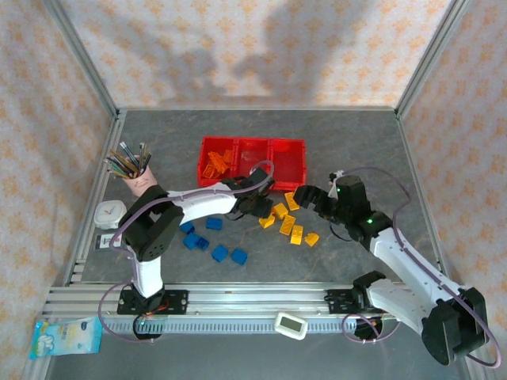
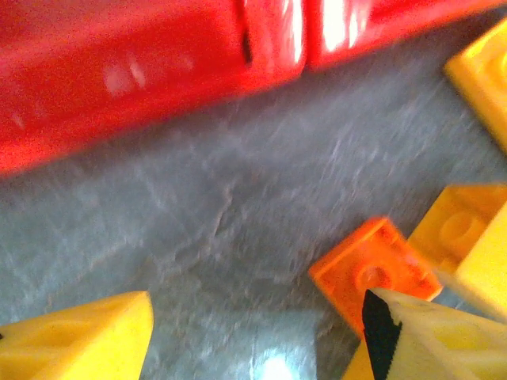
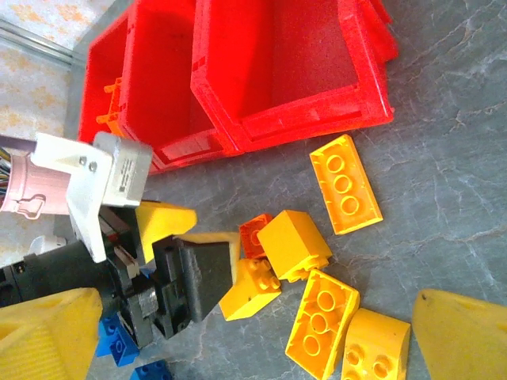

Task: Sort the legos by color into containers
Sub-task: Move the lego to the bottom-center of the table.

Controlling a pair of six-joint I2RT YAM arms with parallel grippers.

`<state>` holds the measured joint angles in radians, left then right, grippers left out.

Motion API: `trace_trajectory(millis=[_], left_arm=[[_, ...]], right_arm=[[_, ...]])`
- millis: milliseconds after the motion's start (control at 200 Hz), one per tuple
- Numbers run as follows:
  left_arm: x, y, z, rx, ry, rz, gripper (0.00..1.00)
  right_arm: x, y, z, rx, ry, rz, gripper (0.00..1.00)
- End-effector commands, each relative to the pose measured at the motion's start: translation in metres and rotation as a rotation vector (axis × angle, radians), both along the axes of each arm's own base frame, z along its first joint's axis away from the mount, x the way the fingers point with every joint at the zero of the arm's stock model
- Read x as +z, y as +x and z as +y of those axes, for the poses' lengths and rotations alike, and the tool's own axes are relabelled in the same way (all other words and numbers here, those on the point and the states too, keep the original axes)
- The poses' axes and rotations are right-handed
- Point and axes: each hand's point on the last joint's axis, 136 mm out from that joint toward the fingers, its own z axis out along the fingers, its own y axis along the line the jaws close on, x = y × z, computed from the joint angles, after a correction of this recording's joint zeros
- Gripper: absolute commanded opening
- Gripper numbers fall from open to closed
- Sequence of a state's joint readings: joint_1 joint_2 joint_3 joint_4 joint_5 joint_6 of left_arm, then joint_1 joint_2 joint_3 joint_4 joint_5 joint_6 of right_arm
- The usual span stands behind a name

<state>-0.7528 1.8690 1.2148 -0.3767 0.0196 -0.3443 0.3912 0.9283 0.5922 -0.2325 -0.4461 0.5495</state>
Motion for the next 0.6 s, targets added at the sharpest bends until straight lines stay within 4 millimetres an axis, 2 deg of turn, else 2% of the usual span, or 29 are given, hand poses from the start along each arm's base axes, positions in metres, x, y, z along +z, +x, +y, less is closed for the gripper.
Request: trace_trajectory(millis=[0,60,210,405,596], left_arm=[[-0.007,0.006,-0.006,-0.035,0.027,0.000,0.75],[-0.015,0.003,-0.009,-0.051,0.025,0.028,0.76],[-0.017,-0.014,-0.017,-0.113,0.017,0.041,0.78],[-0.025,-0.028,-0.011,-0.133,0.086,0.075,0.78],[-0.027,-0.042,-0.017,-0.196,0.099,0.078,0.81]], right_arm=[[-0.008,-0.005,-0.003,-0.009,0.005,0.026,1.00],[-0.008,-0.005,-0.003,-0.008,0.004,0.028,1.00],[-0.010,-0.005,-0.005,-0.010,-0.003,0.028,1.00],[-0.010,-0.003,-0.003,-0.005,0.006,0.027,1.00],[-0.009,-0.003,-0.003,-0.004,0.009,0.025,1.00]])
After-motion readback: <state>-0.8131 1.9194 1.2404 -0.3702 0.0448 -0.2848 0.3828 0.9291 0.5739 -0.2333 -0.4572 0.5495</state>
